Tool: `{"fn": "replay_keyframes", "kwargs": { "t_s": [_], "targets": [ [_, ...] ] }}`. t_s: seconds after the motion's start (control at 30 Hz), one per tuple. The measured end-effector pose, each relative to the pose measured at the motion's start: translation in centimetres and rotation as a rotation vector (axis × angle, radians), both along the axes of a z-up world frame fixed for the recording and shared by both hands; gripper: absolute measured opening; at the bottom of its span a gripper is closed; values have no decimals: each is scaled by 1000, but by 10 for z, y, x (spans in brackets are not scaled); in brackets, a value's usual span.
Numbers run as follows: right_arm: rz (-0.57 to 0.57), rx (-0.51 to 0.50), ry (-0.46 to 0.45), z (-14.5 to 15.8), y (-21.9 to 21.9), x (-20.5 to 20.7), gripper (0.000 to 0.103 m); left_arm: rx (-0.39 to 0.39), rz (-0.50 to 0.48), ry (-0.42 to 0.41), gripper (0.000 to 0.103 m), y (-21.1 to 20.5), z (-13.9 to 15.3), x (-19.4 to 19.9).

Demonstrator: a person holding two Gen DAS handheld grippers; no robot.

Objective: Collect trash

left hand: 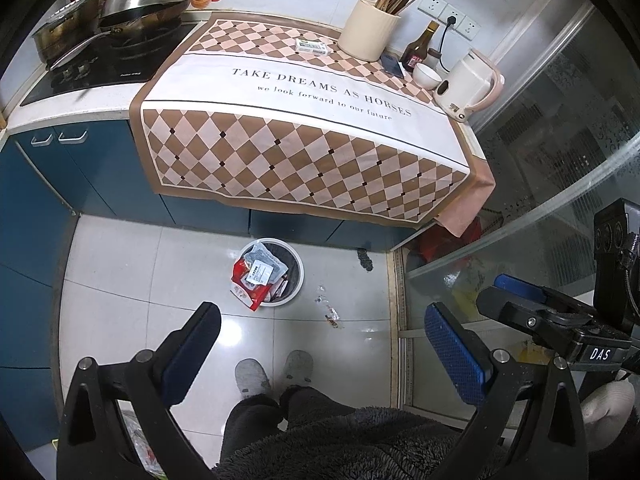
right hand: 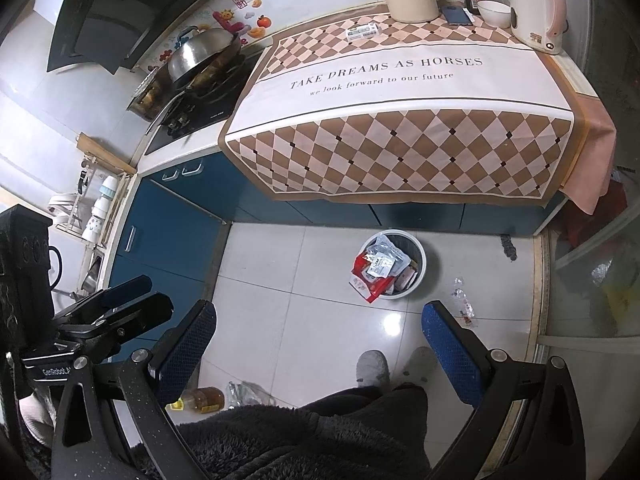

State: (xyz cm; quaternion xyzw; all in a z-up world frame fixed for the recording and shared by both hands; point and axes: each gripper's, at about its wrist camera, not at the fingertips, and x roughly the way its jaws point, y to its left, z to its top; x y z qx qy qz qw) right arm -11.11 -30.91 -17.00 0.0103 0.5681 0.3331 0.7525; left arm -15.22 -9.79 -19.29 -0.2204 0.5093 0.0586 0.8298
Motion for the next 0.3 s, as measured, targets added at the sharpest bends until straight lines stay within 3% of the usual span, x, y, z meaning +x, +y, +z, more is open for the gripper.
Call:
{"fn": "replay_keyframes", "kwargs": {
  "t_s": [0.3],
  "targets": [
    [0,-2,1,0,3,-2,103,3,10,-9,103,5,1,-4]
  ]
}}
